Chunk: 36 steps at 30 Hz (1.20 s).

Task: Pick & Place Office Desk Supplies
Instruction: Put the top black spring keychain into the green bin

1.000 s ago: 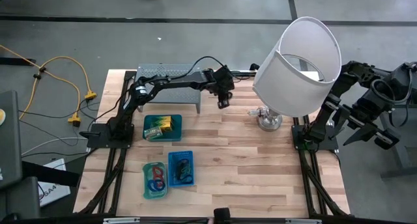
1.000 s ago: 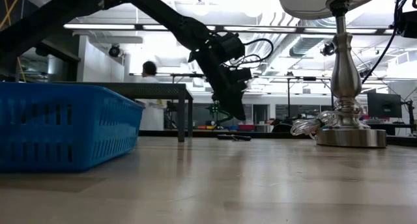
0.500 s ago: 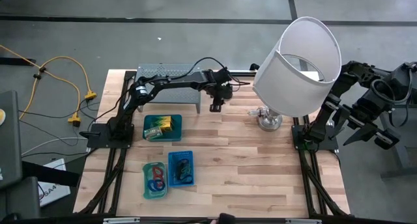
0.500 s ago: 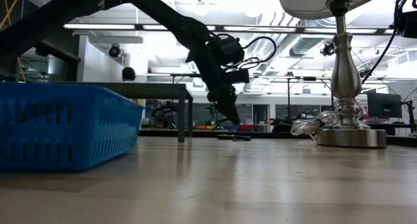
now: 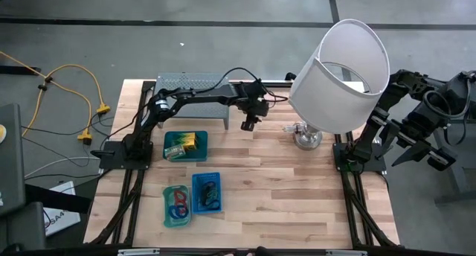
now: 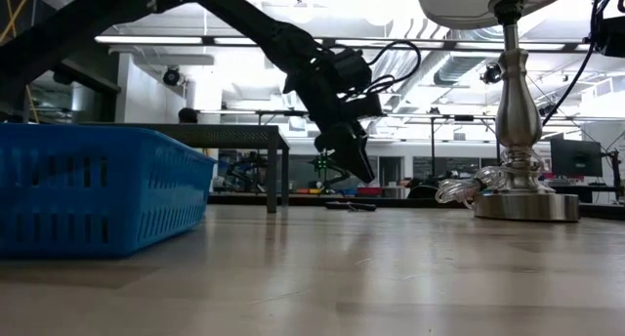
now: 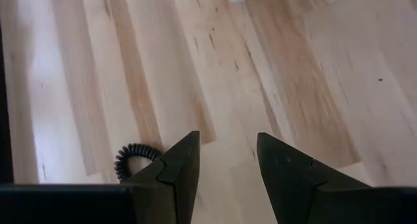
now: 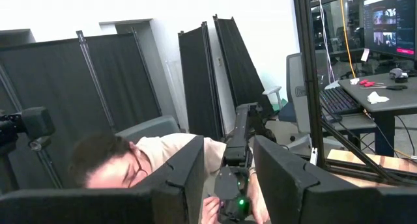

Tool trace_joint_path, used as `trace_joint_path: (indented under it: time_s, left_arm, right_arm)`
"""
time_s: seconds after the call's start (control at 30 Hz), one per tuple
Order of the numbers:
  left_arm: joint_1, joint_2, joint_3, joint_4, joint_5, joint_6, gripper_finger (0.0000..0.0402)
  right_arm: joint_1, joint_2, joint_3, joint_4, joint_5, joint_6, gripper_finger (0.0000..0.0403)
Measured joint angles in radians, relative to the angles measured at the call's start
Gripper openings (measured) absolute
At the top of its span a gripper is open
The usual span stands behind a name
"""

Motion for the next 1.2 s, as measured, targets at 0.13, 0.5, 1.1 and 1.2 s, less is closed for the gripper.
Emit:
trace_joint_path:
  time_s: [0.13, 0.5, 1.1, 1.2]
  left_arm:
    - [0.007, 0.000, 0.000, -0.007, -0.007, -0.048, 0.0146]
    - [0.045, 0.024, 0.000, -0.068, -0.105, -0.095, 0.0146]
    - [0.052, 0.046, -0.001, 0.011, -0.108, -0.095, 0.0146]
    - [0.052, 0.050, -0.001, 0.013, -0.116, -0.111, 0.0146]
  right_arm:
    - [0.000, 0.000, 0.000, 0.000, 0.000, 0.000, 0.0120]
    - [0.000, 0.000, 0.000, 0.000, 0.000, 0.000, 0.0120]
    - [0.000, 0.000, 0.000, 0.000, 0.000, 0.000, 0.0120]
    - [0.000, 0.000, 0.000, 0.000, 0.000, 0.000, 0.0120]
